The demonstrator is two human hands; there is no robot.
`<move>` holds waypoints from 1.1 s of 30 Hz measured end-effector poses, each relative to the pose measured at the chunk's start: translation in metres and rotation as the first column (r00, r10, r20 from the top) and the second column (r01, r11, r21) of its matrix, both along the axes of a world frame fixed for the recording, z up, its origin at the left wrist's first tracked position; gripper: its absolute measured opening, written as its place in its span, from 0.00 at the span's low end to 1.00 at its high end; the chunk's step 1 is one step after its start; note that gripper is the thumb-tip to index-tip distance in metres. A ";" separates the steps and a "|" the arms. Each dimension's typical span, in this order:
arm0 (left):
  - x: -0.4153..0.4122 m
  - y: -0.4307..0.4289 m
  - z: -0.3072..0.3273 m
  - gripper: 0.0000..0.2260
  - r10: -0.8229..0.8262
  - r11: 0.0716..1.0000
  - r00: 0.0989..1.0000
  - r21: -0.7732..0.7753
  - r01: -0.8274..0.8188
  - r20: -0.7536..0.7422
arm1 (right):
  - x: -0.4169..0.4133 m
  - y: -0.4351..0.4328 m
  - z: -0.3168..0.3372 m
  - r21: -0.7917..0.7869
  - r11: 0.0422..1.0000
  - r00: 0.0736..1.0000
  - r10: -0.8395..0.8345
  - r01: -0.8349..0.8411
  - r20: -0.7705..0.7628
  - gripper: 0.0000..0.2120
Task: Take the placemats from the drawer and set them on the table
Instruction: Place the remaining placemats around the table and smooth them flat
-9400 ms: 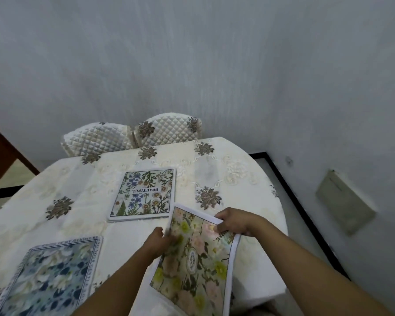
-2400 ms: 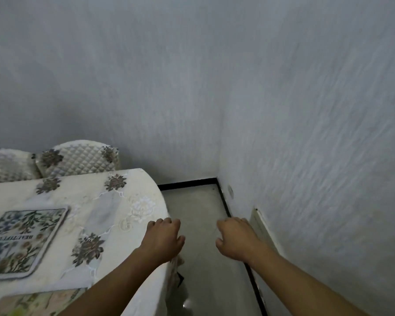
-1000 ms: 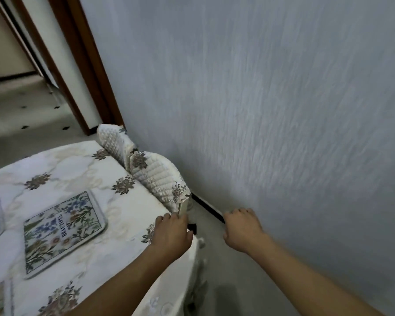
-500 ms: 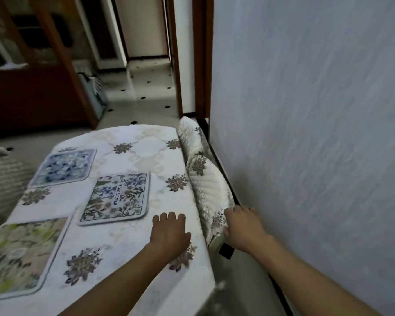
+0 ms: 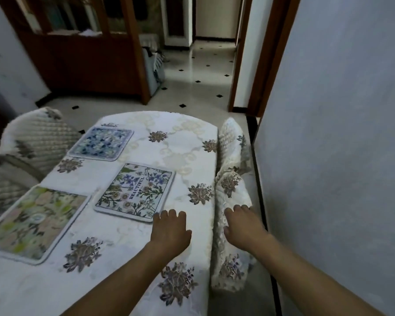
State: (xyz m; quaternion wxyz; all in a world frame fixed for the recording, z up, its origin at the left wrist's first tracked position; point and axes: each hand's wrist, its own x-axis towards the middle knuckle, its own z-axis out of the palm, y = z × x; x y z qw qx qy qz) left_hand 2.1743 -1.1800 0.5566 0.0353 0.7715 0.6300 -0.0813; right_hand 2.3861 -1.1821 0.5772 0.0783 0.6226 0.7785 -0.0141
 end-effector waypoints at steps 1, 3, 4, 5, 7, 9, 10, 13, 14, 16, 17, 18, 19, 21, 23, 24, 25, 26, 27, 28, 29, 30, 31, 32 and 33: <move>-0.001 0.003 -0.004 0.20 0.052 0.999 0.999 -0.008 -0.052 -0.010 | 0.001 0.013 -0.002 0.000 0.999 0.999 0.040 -0.040 -0.002 0.16; 0.000 0.008 -0.012 0.21 0.166 0.986 0.986 -0.020 -0.167 -0.029 | 0.005 0.037 -0.009 -0.004 0.992 0.992 0.126 -0.126 -0.007 0.17; 0.001 0.010 -0.014 0.21 0.222 0.975 0.975 -0.024 -0.222 -0.033 | 0.007 0.049 -0.012 -0.004 0.985 0.985 0.174 -0.174 -0.012 0.17; 0.003 0.011 -0.015 0.21 0.267 0.963 0.963 -0.030 -0.268 -0.035 | 0.009 0.060 -0.014 -0.004 0.977 0.977 0.211 -0.211 -0.012 0.17; 0.013 0.014 -0.017 0.22 0.374 0.926 0.926 -0.044 -0.376 -0.047 | 0.019 0.086 -0.017 0.005 0.954 0.953 0.300 -0.300 -0.028 0.17; 0.024 0.012 -0.013 0.23 0.482 0.873 0.874 -0.048 -0.485 -0.062 | 0.030 0.110 -0.019 0.008 0.924 0.923 0.382 -0.382 -0.048 0.18; 0.028 0.009 -0.011 0.24 0.527 0.847 0.847 -0.039 -0.530 -0.062 | 0.033 0.121 -0.019 0.015 0.908 0.906 0.419 -0.419 -0.053 0.18; 0.037 0.001 0.001 0.24 0.644 0.763 0.763 -0.016 -0.646 -0.067 | 0.039 0.151 -0.014 0.034 0.849 0.847 0.528 -0.527 -0.065 0.15; 0.039 -0.003 0.006 0.23 0.672 0.740 0.738 0.003 -0.673 -0.065 | 0.037 0.160 -0.014 0.042 0.835 0.832 0.550 -0.549 -0.067 0.15; 0.040 -0.007 0.014 0.22 0.719 0.694 0.691 0.017 -0.720 -0.069 | 0.029 0.174 -0.012 0.039 0.807 0.804 0.591 -0.589 -0.067 0.14; 0.041 -0.012 0.019 0.22 0.758 0.650 0.647 0.010 -0.760 -0.076 | 0.022 0.181 -0.013 0.040 0.777 0.774 0.630 -0.629 -0.062 0.14; 0.041 -0.011 0.022 0.21 0.762 0.646 0.643 0.012 -0.764 -0.070 | 0.020 0.186 -0.014 0.040 0.774 0.772 0.633 -0.632 -0.050 0.14; 0.040 -0.015 0.022 0.21 0.778 0.626 0.624 0.012 -0.780 -0.073 | 0.013 0.190 -0.013 0.037 0.762 0.761 0.647 -0.646 -0.042 0.14; 0.033 -0.023 0.020 0.21 0.830 0.555 0.553 0.009 -0.832 -0.070 | -0.008 0.197 -0.013 0.034 0.711 0.710 0.703 -0.703 -0.032 0.15; 0.026 -0.026 0.017 0.20 0.862 0.504 0.503 0.012 -0.863 -0.062 | -0.029 0.205 -0.014 0.028 0.678 0.677 0.735 -0.735 -0.027 0.15; 0.021 -0.025 0.013 0.20 0.872 0.487 0.486 0.011 -0.873 -0.062 | -0.039 0.209 -0.016 0.026 0.662 0.662 0.749 -0.749 -0.024 0.14; 0.016 -0.023 0.009 0.20 0.880 0.473 0.472 0.010 -0.881 -0.064 | -0.045 0.211 -0.017 0.024 0.651 0.651 0.759 -0.758 -0.016 0.14; 0.011 -0.018 0.005 0.20 0.887 0.458 0.457 0.007 -0.889 -0.061 | -0.051 0.215 -0.018 0.020 0.641 0.641 0.767 -0.767 -0.003 0.13; 0.006 -0.013 0.002 0.20 0.895 0.443 0.443 0.001 -0.896 -0.054 | -0.056 0.219 -0.021 0.012 0.635 0.635 0.772 -0.772 0.009 0.13; 0.000 -0.006 -0.002 0.21 0.899 0.437 0.436 -0.002 -0.900 -0.044 | -0.060 0.224 -0.023 0.003 0.634 0.634 0.773 -0.774 0.018 0.13; -0.005 0.002 -0.007 0.21 0.900 0.435 0.435 -0.001 -0.900 -0.039 | -0.063 0.230 -0.025 -0.006 0.635 0.635 0.772 -0.773 0.023 0.13; -0.008 0.009 -0.011 0.21 0.899 0.438 0.437 0.003 -0.899 -0.034 | -0.065 0.236 -0.027 -0.012 0.636 0.636 0.771 -0.771 0.024 0.12; -0.012 0.018 -0.014 0.21 0.895 0.446 0.445 0.007 -0.895 -0.027 | -0.068 0.245 -0.030 -0.014 0.640 0.639 0.768 -0.769 0.031 0.12; -0.016 0.028 -0.017 0.21 0.892 0.452 0.452 0.010 -0.892 -0.016 | -0.070 0.254 -0.034 -0.017 0.647 0.646 0.763 -0.763 0.040 0.12; -0.020 0.037 -0.021 0.20 0.891 0.454 0.454 0.006 -0.891 -0.011 | -0.072 0.265 -0.038 -0.024 0.654 0.653 0.756 -0.756 0.049 0.12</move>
